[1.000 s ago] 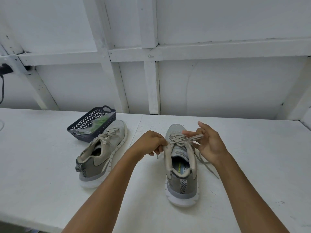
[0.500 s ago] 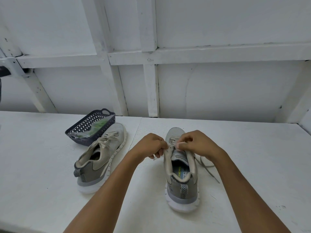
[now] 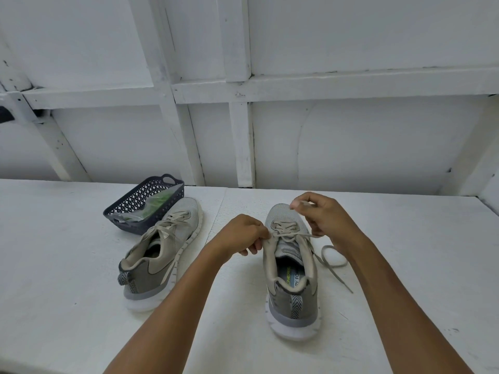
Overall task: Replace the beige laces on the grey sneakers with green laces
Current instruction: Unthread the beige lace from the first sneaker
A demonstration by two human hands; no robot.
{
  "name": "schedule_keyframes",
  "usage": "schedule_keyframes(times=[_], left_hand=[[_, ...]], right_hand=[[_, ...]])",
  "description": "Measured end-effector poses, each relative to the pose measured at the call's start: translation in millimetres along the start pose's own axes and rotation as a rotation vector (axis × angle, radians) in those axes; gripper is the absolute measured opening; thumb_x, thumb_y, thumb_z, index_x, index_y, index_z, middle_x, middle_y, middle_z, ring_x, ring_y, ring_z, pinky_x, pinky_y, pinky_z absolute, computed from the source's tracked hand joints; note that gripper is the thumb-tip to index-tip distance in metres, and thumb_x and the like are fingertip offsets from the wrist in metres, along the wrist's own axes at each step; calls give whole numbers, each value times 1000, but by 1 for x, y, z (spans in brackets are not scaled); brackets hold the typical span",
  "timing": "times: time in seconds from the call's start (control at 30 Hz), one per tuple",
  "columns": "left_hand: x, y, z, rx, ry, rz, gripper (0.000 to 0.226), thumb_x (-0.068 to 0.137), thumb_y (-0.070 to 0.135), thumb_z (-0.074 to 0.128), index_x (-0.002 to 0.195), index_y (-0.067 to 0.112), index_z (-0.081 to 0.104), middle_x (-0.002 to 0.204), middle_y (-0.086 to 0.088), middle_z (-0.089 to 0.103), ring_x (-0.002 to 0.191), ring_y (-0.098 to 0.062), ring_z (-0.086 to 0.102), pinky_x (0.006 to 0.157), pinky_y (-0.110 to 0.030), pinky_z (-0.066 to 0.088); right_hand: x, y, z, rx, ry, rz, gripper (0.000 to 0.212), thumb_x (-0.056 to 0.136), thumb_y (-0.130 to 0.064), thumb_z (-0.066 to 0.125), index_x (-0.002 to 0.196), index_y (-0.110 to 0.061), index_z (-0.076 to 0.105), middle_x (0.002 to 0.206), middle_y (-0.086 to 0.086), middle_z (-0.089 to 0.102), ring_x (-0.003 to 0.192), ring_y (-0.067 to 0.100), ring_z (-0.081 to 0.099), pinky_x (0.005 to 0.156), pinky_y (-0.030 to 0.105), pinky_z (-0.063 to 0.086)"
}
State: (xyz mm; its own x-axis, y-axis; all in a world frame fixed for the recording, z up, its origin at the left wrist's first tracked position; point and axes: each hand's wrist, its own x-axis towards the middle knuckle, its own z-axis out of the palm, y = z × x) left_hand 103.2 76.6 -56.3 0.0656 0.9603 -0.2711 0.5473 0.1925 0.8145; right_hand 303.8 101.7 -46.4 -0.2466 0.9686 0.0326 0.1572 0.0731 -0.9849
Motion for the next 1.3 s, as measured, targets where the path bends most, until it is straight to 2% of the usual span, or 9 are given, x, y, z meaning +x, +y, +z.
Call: schedule_keyframes(times=[0.1,0.23,0.33,0.47,0.53,0.67,0.9,1.07,1.3], left_hand=[[0,0,1,6,10,1,25,90,16,60,65,14,63,57,0,60,56,-15,55,53,-22,39],[-1,0,2,13,19,7,25,89,16,60,65,14,63,57,0,60,56,-16,55,53,-22,40],[-2,-1,2,14,22,6,25,90,17,60,66,15,64,58,0,60,57,-15,56,52,-21,40],[-3,-2,1,7,26,8,23,91,18,59,69,13,64,59,0,60,55,-14,55,52,-22,40],[-2,-2,1,9,29,12,24,91,18,59,68,13,64,59,0,60,55,-14,55,53,-22,40],[-2,-3,3,21,26,15,26,91,17,59,65,15,63,60,-1,61,56,-15,56,52,-22,41],[0,2,3,111,29,39,18,90,21,57,73,16,64,67,1,63,60,-14,58,57,-24,43],[2,16,9,310,140,239,14,87,21,62,99,23,69,94,0,64,79,-13,57,65,-25,46],[10,27,30,744,130,427,20,87,35,67,105,28,75,116,-3,56,108,-22,51,79,-32,44]], right_hand=[[-1,5,8,-338,-70,-51,7,86,-25,72,85,-18,74,69,-12,68,64,4,61,62,20,45],[1,10,17,-693,-169,-2,20,82,-29,74,85,-9,74,83,4,70,83,22,64,69,27,45],[-3,7,18,-442,-118,-16,10,87,-19,70,78,-22,71,82,-11,67,78,7,61,67,18,45],[-3,4,11,135,-77,58,19,97,-12,56,79,-11,57,97,5,74,84,17,67,63,19,46],[-2,4,4,340,-89,77,23,100,-10,47,78,-10,50,81,12,73,88,28,70,70,31,48],[1,10,-6,480,72,145,25,101,-11,46,76,-12,49,46,-3,34,46,18,49,64,35,48],[-7,18,-20,-260,120,216,31,90,-34,68,79,-8,57,46,-6,47,39,13,39,41,18,31],[-18,13,-11,-494,-36,178,49,72,-60,76,73,-12,63,63,-2,61,58,11,54,60,29,42],[-19,3,-8,-604,-25,127,25,81,-26,71,59,-17,65,56,-3,64,62,17,61,56,23,42]])
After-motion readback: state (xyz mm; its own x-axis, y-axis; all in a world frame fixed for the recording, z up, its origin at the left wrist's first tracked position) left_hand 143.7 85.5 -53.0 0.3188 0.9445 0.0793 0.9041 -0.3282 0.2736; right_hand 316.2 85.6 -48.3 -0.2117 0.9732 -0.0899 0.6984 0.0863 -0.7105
